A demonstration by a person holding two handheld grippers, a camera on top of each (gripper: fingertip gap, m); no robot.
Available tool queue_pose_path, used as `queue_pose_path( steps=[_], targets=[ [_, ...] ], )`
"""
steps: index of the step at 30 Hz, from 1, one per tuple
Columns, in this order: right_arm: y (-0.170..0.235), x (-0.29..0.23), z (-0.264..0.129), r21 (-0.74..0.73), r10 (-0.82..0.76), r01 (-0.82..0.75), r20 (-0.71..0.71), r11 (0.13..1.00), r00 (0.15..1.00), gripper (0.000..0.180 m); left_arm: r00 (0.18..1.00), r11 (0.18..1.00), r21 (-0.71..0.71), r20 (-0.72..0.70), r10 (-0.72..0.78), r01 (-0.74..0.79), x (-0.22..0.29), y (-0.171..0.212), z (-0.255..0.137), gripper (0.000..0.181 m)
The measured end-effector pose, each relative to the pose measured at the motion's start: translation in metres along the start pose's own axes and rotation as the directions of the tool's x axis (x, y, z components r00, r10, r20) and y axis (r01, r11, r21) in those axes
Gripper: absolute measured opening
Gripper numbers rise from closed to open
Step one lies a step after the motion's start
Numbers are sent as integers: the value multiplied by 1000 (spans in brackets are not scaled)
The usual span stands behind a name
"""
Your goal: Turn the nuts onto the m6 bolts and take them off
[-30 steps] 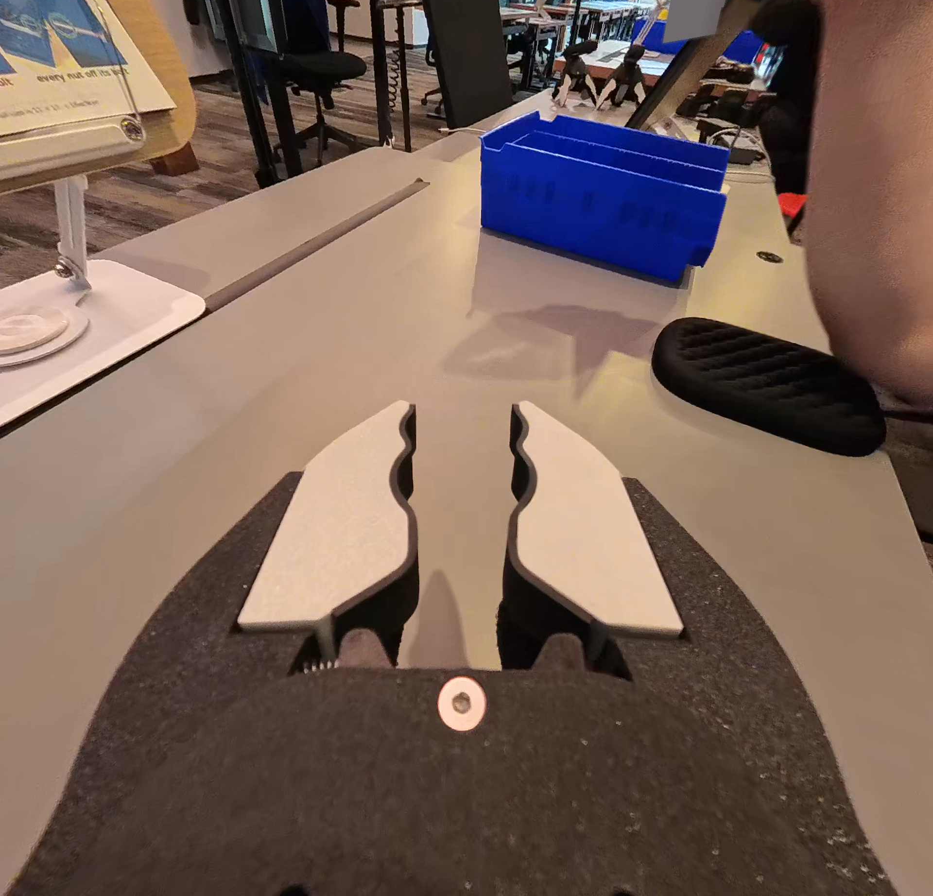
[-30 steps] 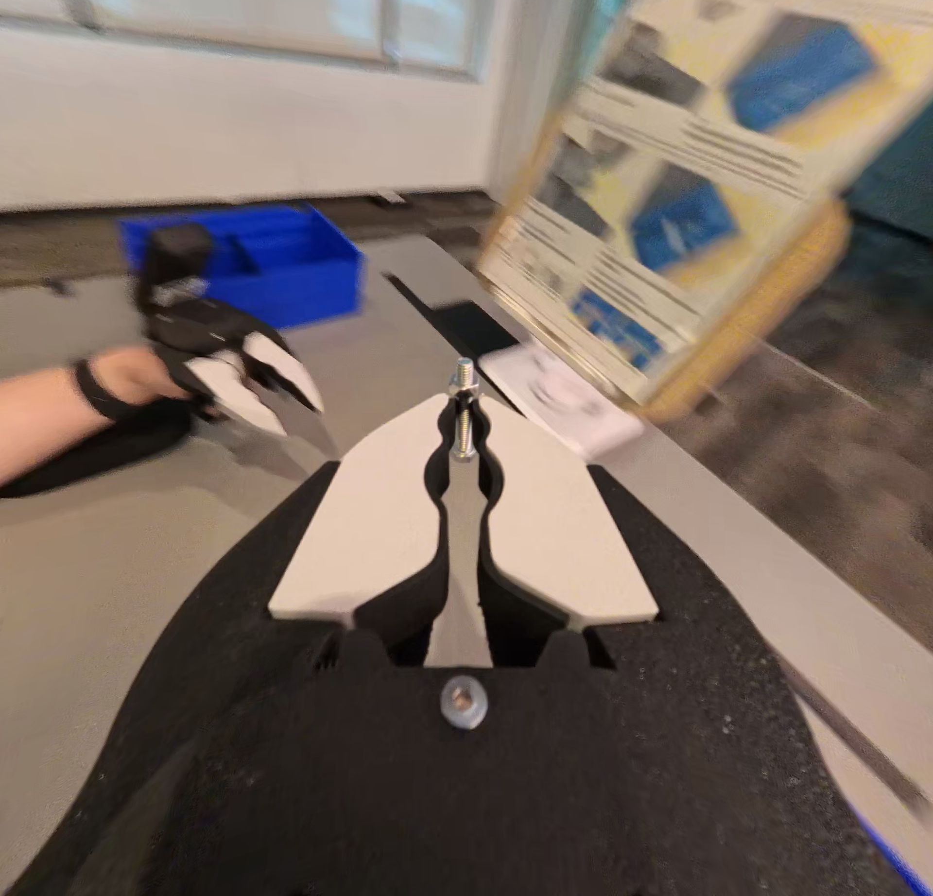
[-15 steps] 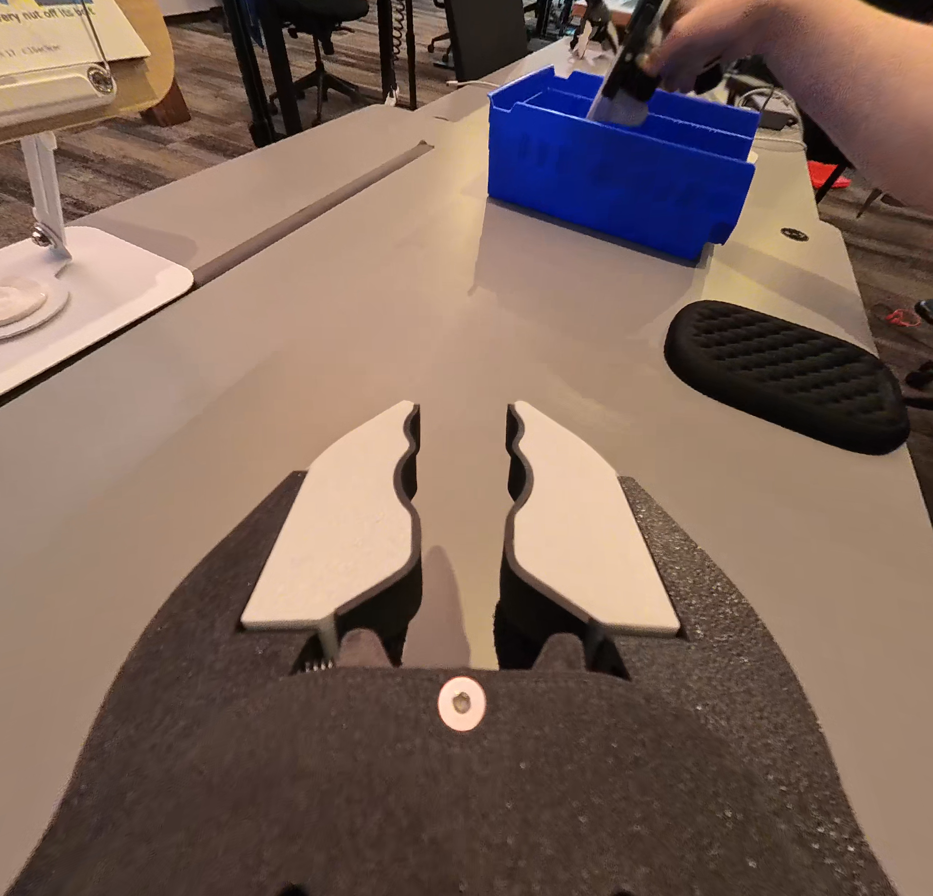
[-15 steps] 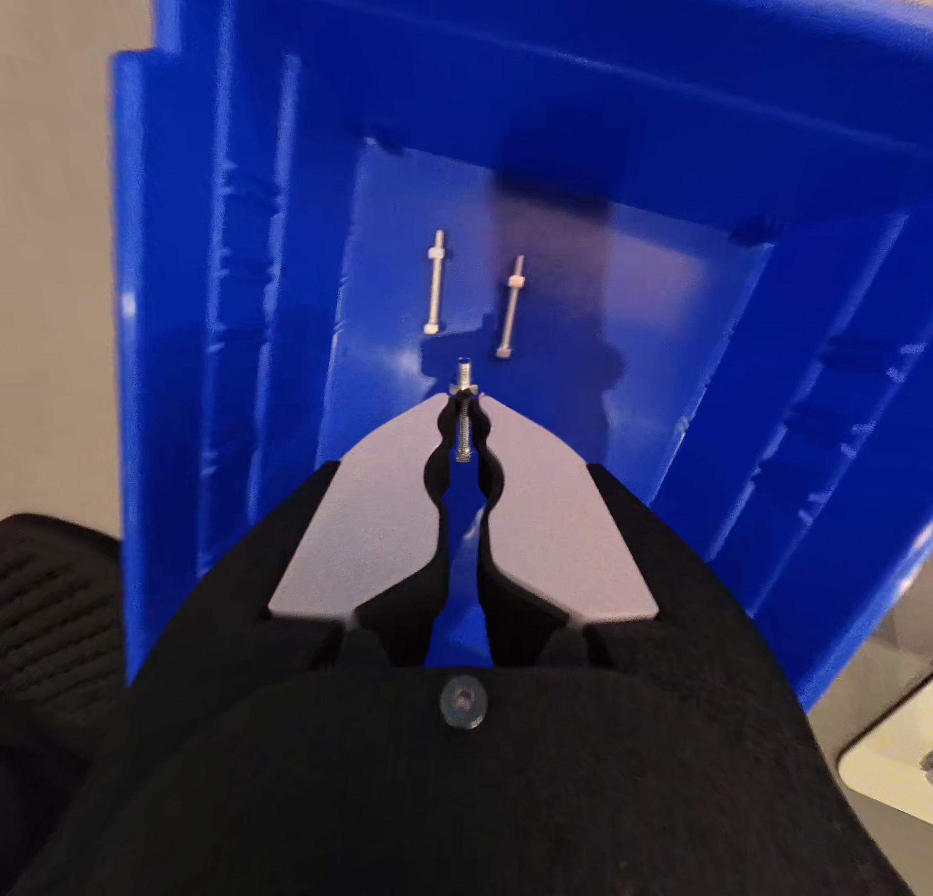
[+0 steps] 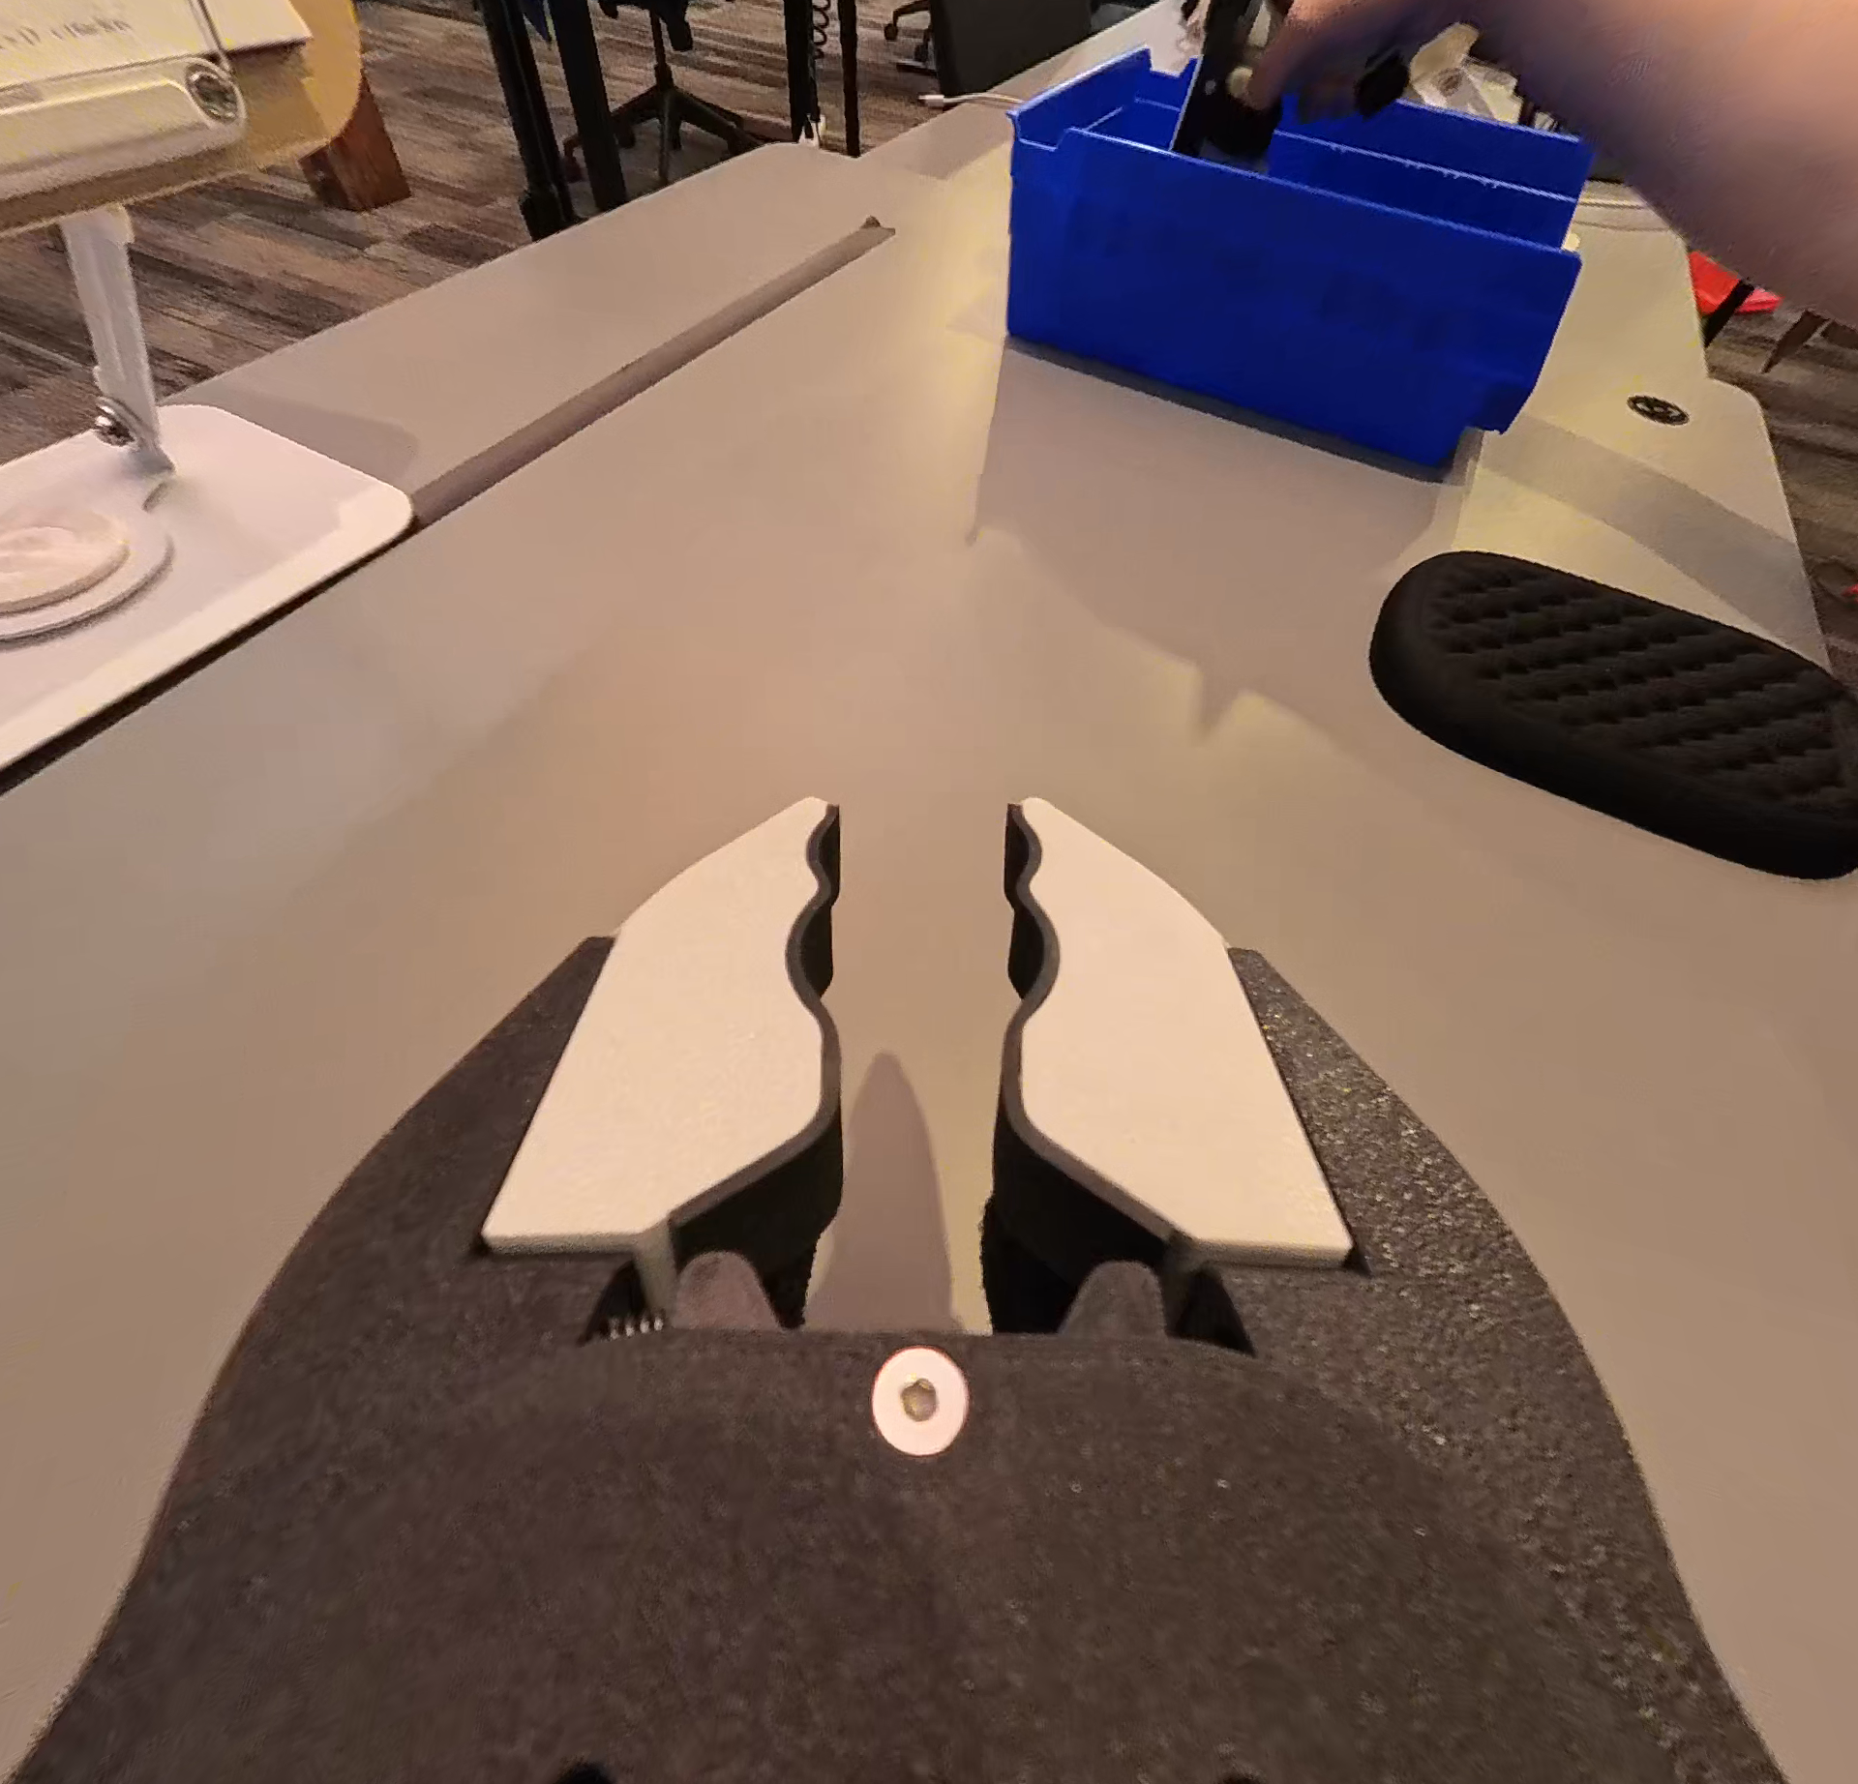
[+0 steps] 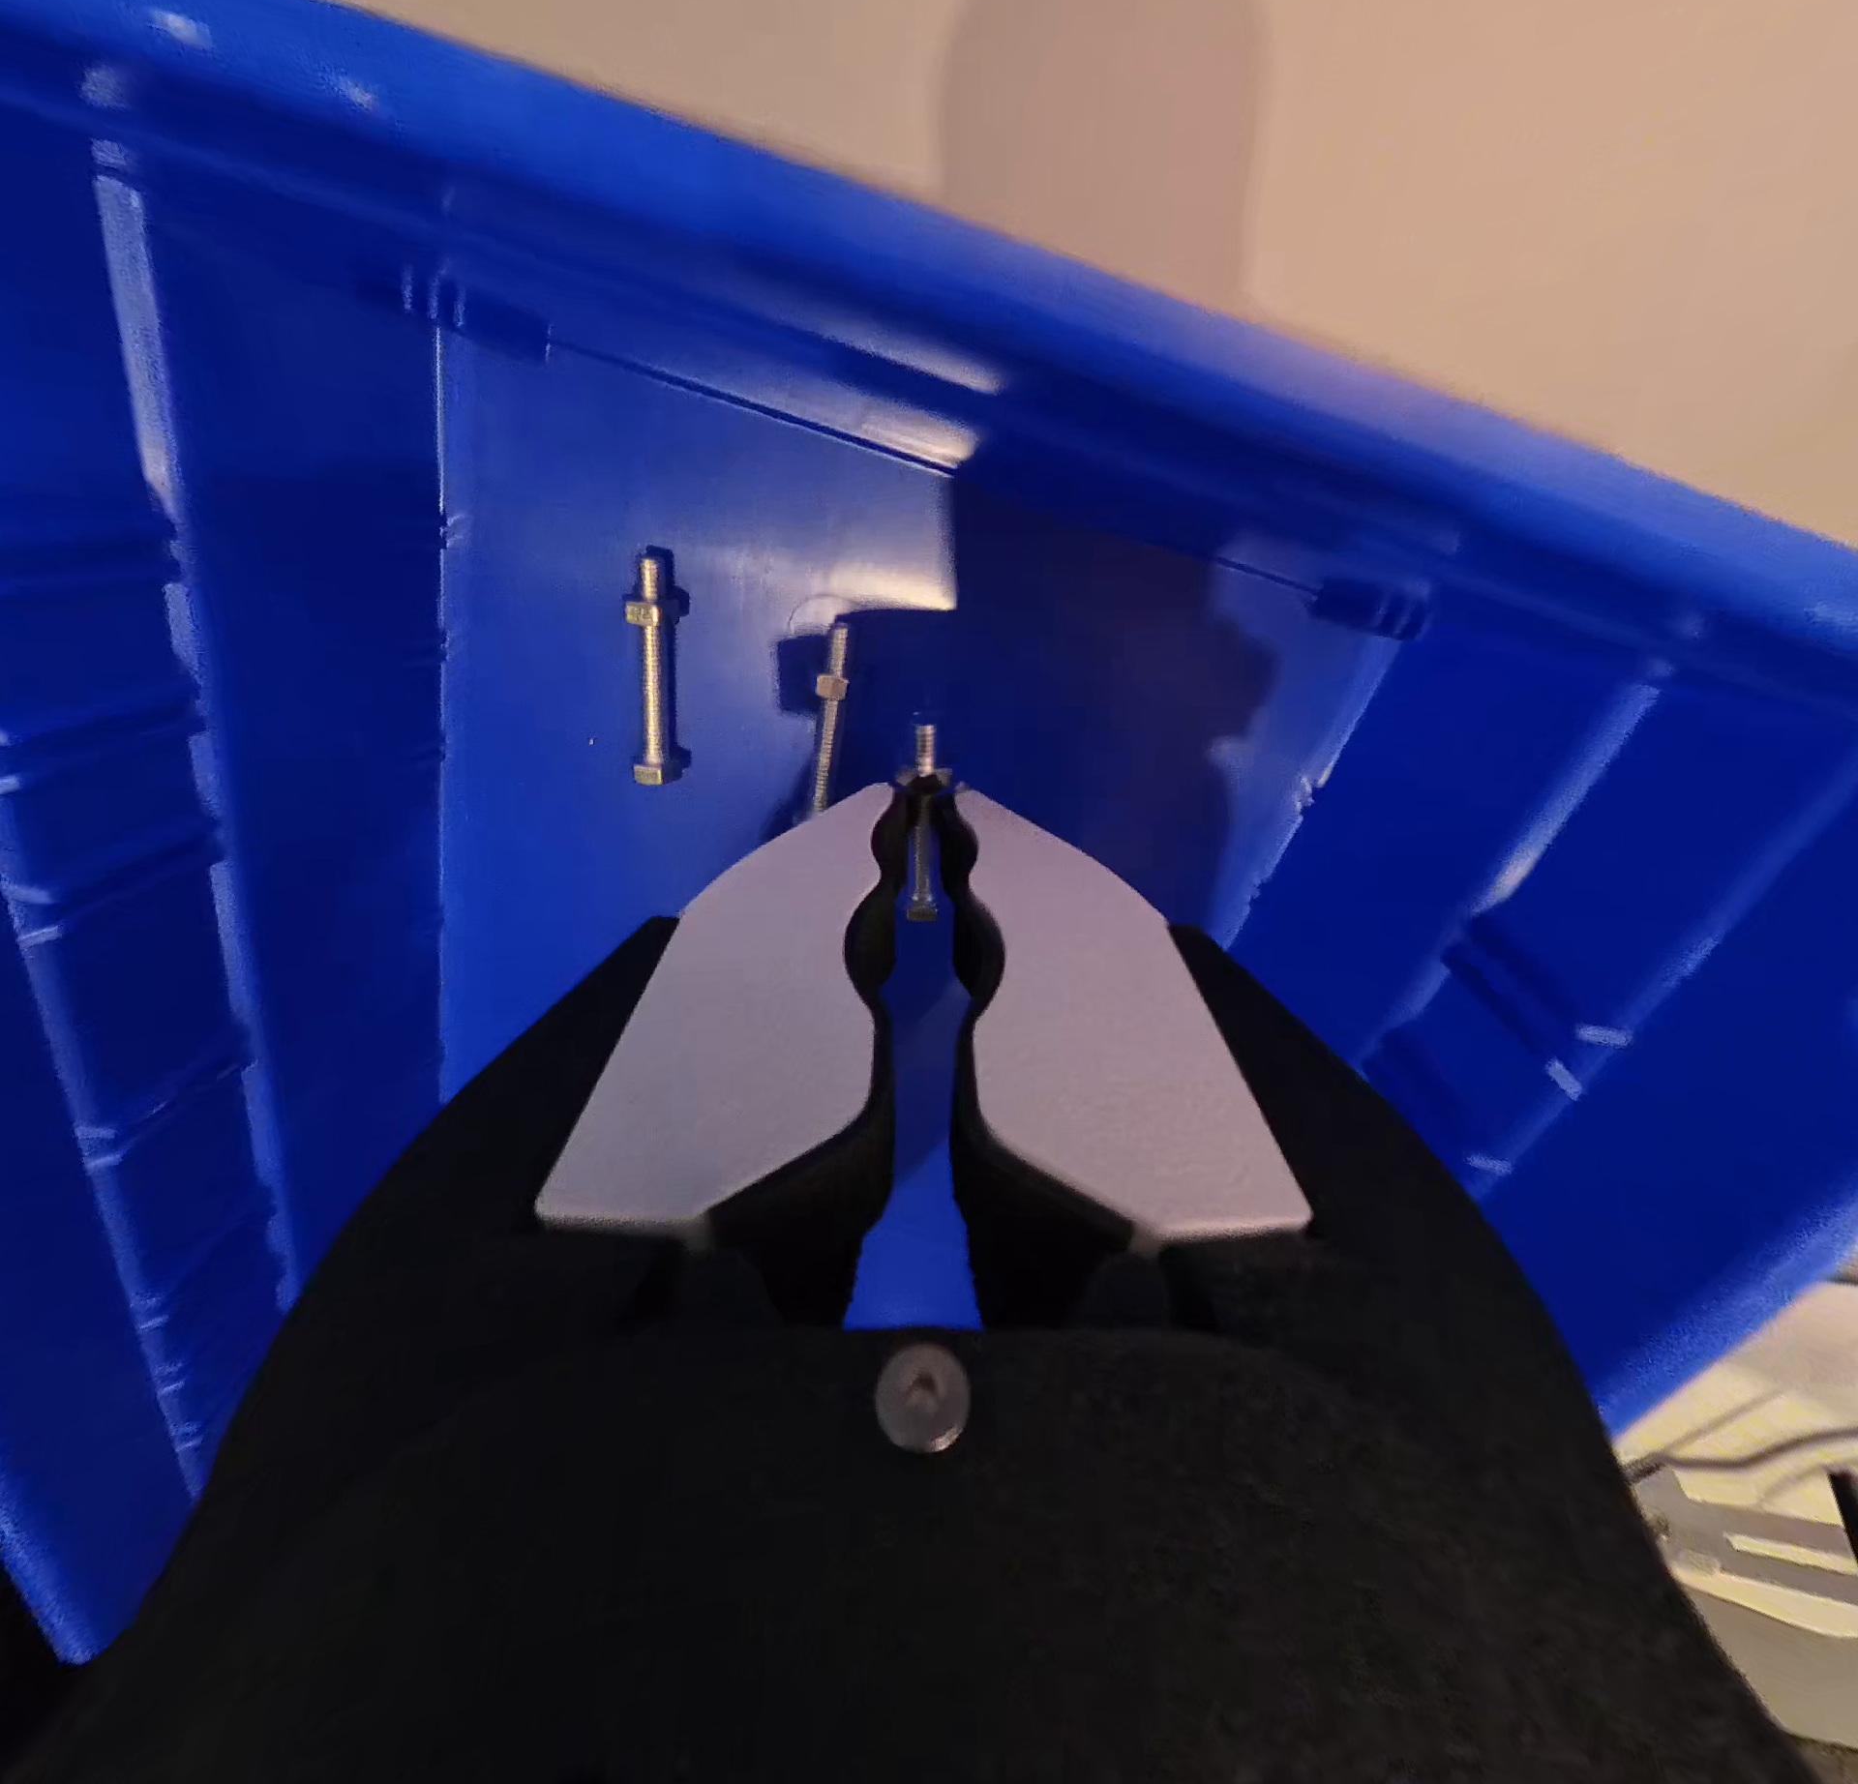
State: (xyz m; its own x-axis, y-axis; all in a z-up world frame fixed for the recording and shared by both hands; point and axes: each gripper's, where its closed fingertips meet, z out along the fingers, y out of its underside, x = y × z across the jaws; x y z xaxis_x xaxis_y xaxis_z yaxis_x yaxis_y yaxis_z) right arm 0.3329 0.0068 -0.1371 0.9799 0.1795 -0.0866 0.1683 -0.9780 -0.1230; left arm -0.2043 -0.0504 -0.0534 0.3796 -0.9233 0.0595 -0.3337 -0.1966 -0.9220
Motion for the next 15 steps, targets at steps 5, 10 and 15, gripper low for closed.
queue_pose_path(
  steps=[5, 10, 15],
  targets=[
    [3, 2, 14, -28, -3, 4, 18, 1000, 1000, 6, 1000, 1000, 17, 16, 0, 0, -2, -6, -2, 31],
    [4, 12, 19, -11, 11, -11, 9, 1000, 1000, 5, 1000, 1000, 7, 1, 0, 0, 3, -2, 4, 31],
    [1, 13, 21, 13, 0, 0, -2, 1000, 1000, 10, 1000, 1000, -22, -8, 3, -3, 6, 3, 7, 31]
  ],
)
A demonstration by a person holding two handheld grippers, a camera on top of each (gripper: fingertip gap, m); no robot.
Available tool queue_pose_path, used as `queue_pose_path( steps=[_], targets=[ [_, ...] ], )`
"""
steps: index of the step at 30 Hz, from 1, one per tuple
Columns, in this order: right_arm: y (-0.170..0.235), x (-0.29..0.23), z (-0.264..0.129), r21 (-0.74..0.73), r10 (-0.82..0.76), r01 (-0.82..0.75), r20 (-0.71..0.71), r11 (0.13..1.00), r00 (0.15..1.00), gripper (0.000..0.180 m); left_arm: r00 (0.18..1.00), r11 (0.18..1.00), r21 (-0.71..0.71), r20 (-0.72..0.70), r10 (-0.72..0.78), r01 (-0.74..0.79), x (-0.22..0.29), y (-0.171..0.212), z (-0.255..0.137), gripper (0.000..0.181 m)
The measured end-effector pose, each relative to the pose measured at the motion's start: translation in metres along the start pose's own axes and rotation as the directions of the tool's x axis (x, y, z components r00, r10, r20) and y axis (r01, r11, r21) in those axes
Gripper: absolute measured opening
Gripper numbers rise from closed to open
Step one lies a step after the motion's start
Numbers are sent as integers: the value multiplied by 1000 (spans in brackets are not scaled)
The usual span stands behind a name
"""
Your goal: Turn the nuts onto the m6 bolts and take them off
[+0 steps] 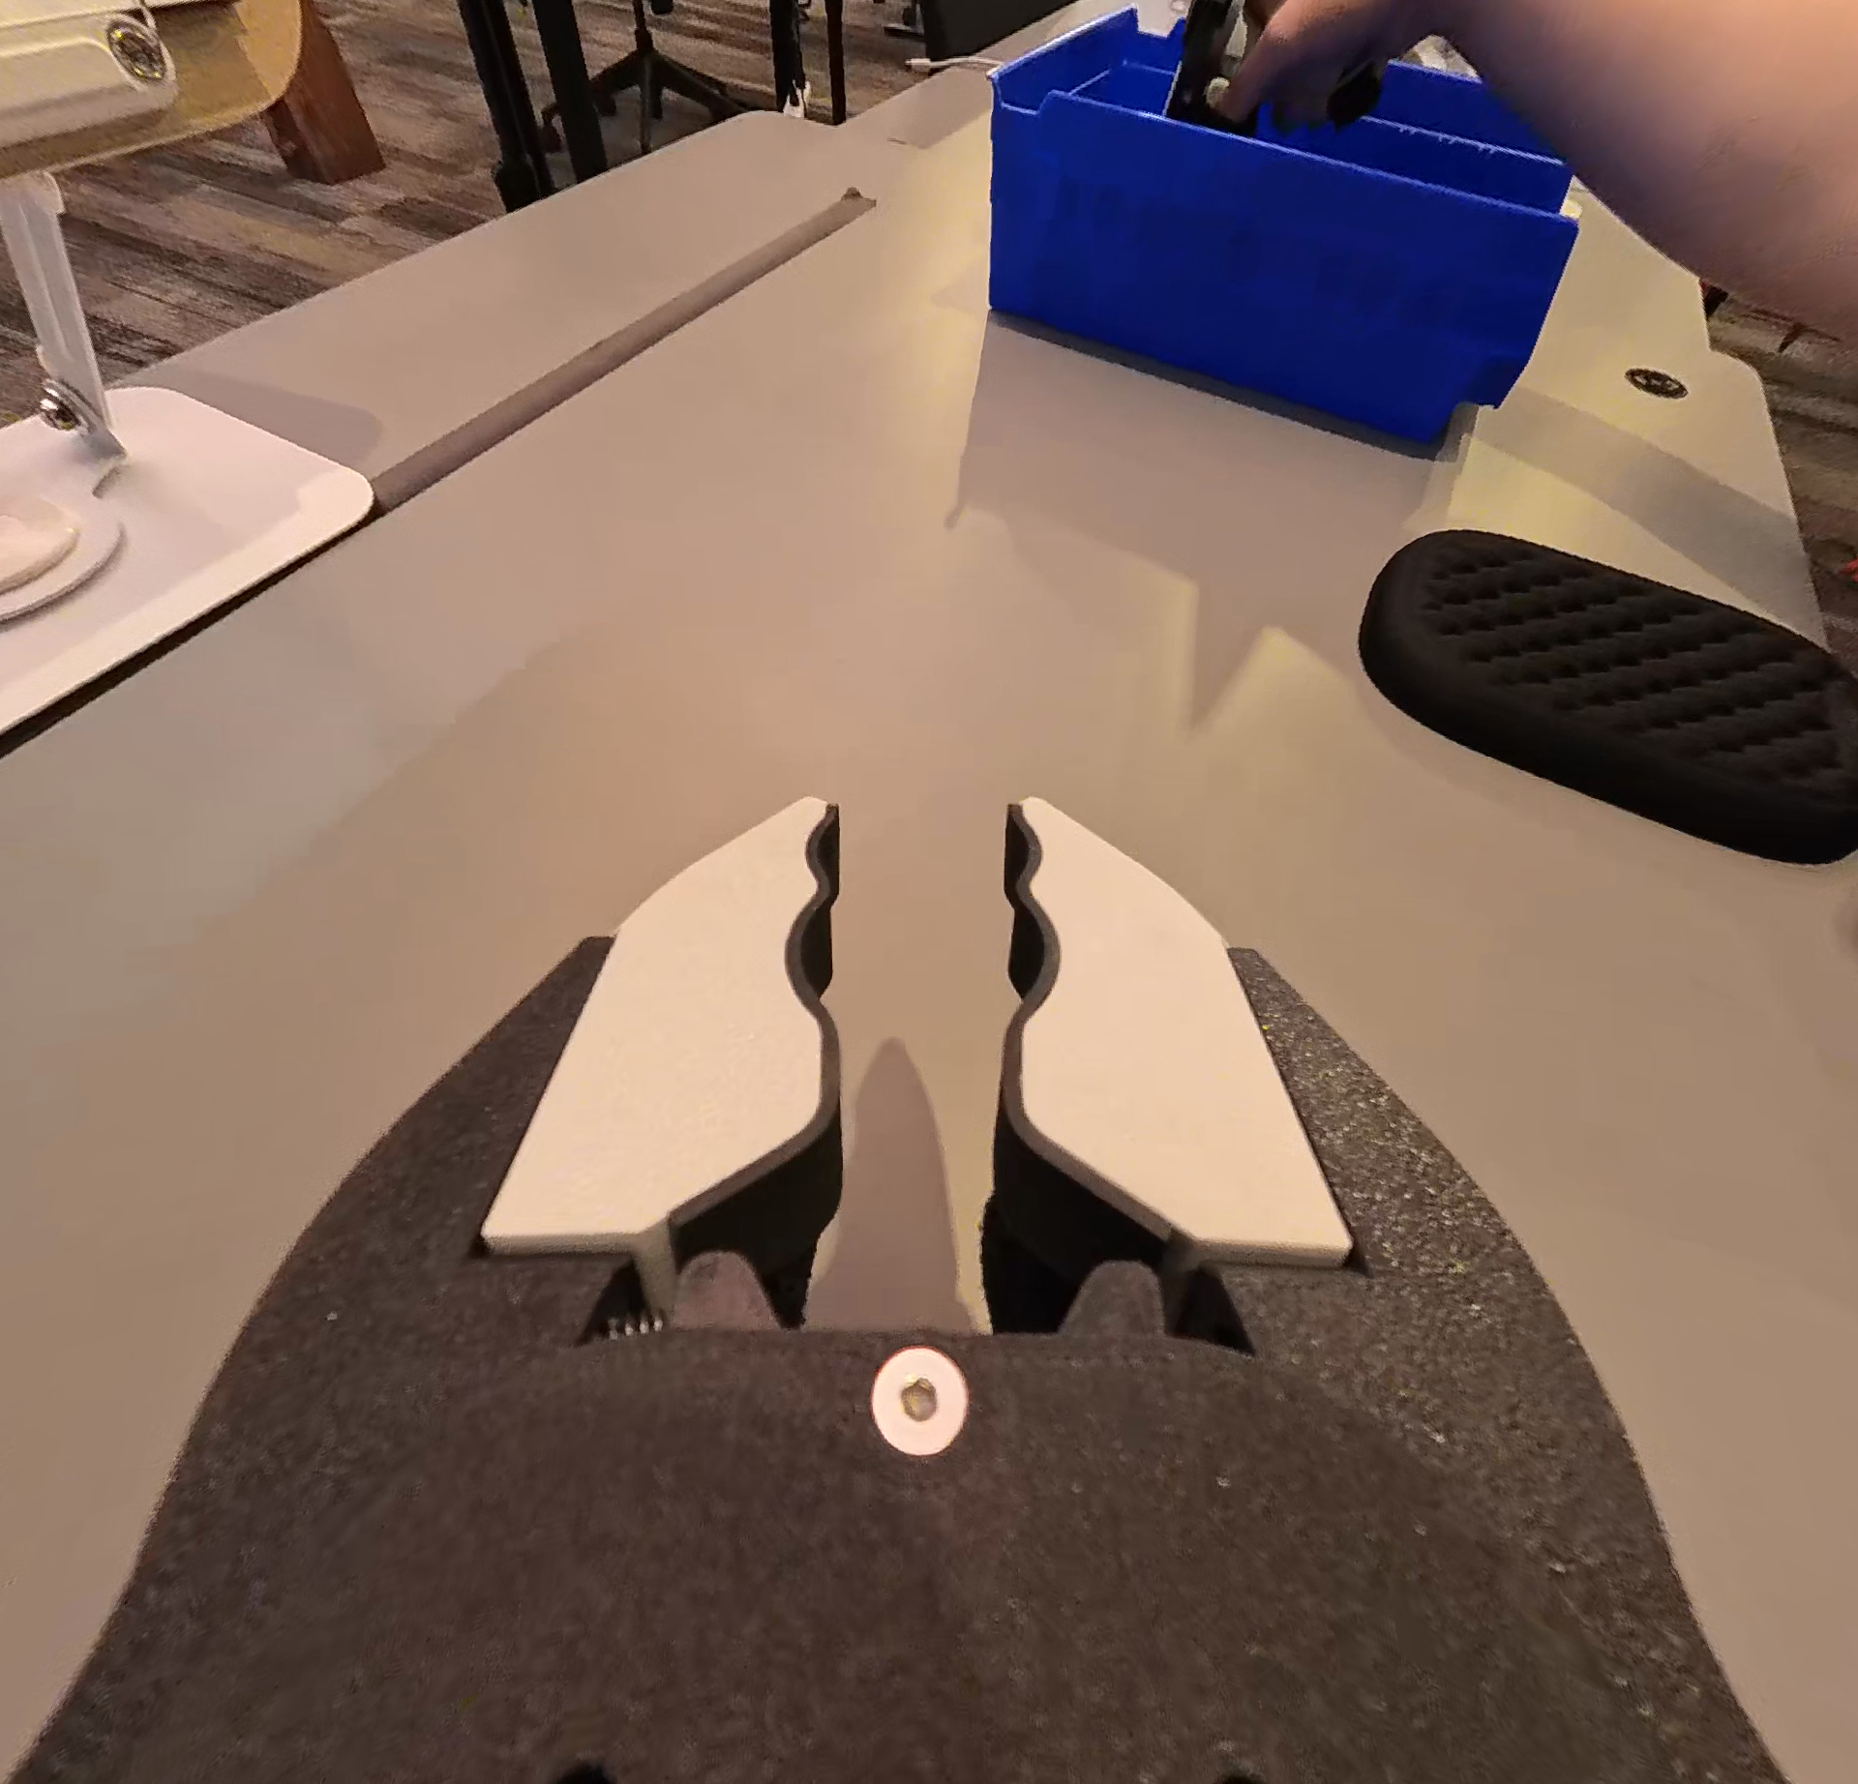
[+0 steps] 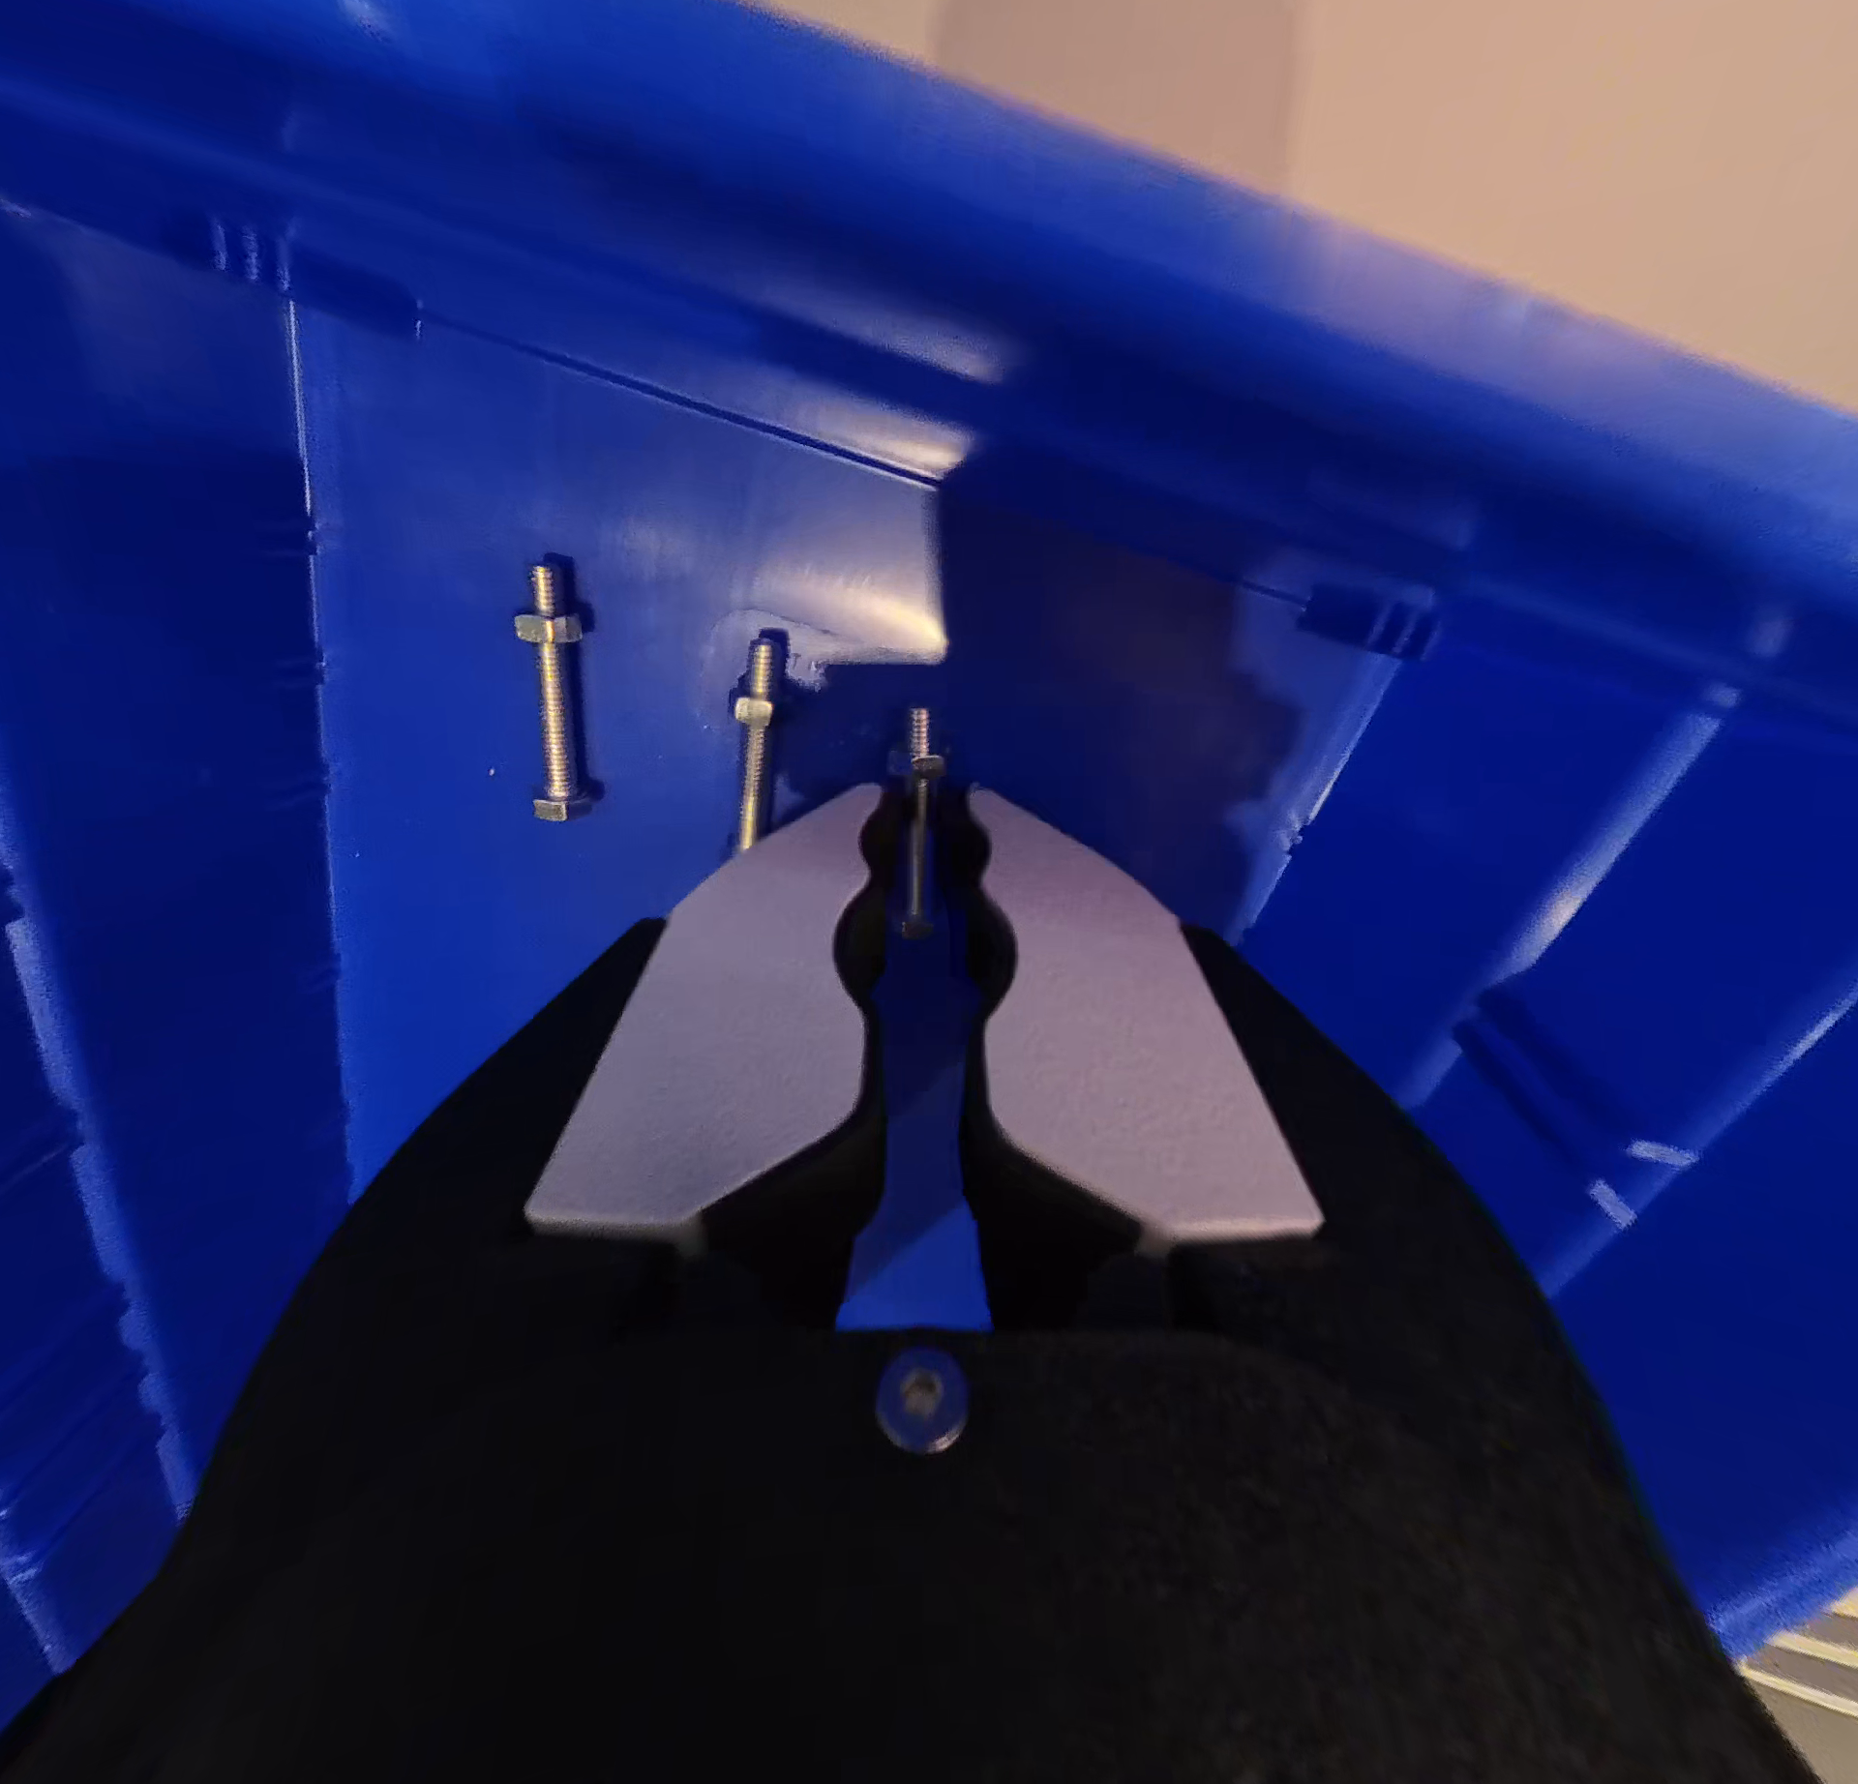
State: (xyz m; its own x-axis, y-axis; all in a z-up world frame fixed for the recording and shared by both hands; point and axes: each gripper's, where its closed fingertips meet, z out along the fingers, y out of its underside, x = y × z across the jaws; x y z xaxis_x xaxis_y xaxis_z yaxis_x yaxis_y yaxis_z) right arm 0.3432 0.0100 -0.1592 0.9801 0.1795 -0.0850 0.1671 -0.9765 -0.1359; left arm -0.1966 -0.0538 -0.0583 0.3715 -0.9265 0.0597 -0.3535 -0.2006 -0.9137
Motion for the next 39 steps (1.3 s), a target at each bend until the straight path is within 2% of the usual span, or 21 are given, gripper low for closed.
queue_pose_path(
  steps=[3, 6, 9, 11, 13, 15, 17, 19, 21, 24, 27, 30, 32, 35, 39],
  targets=[
    [-4, -2, -6, 55, 8, -9, 13, 998, 1000, 28, 1000, 1000, 13, -4, 1, -1, 1, -6, 0, 31],
    [-12, -7, -37, 165, 14, -15, 8, 986, 1000, 31, 1000, 999, 44, -10, 1, -1, 4, -13, -3, 32],
    [-14, -9, -95, 266, 17, 17, -125, 964, 992, 30, 1000, 998, 59, 0, 8, -8, 4, -16, -7, 31],
    [-25, -33, -146, 410, 22, 49, -166, 911, 986, 28, 1000, 997, 73, 15, 11, -12, 3, -20, -9, 31],
    [-37, -79, -200, 599, -3, 96, -155, 795, 988, 27, 1000, 996, 92, 26, 7, -9, 2, -25, -10, 31],
    [-46, -143, -248, 776, -87, 146, -118, 613, 989, 27, 999, 994, 111, 50, 1, -6, -2, -27, -11, 31],
    [-48, -219, -278, 888, -249, 146, -36, 436, 968, 30, 997, 993, 114, 70, -17, 9, -7, -25, -11, 31],
    [-48, -289, -292, 944, -417, 88, 56, 318, 907, 32, 995, 994, 106, 96, -32, 21, -13, -21, -11, 31],
    [-53, -346, -291, 957, -536, 40, 125, 287, 835, 31, 992, 995, 93, 119, -42, 31, -19, -17, -11, 30],
    [-72, -404, -265, 943, -603, 38, 179, 330, 778, 31, 987, 995, 85, 151, -56, 43, -25, -14, -13, 30],
    [-86, -434, -227, 925, -628, 141, 121, 352, 768, 29, 979, 993, 104, 188, -77, 58, -31, -18, -20, 30],
    [-96, -438, -199, 889, -635, 270, 30, 371, 772, 29, 963, 989, 135, 255, -91, 57, -41, -31, -39, 29],
    [-102, -433, -188, 873, -618, 303, -3, 381, 786, 29, 950, 987, 155, 300, -86, 40, -44, -45, -69, 29],
    [-107, -433, -184, 876, -615, 277, 28, 394, 788, 29, 917, 978, 208, 388, -93, 12, -52, -58, -137, 27],
    [-109, -433, -182, 875, -617, 274, 35, 400, 786, 29, 855, 994, 105, 513, -78, 27, -81, -29, -241, 26]
  ],
)
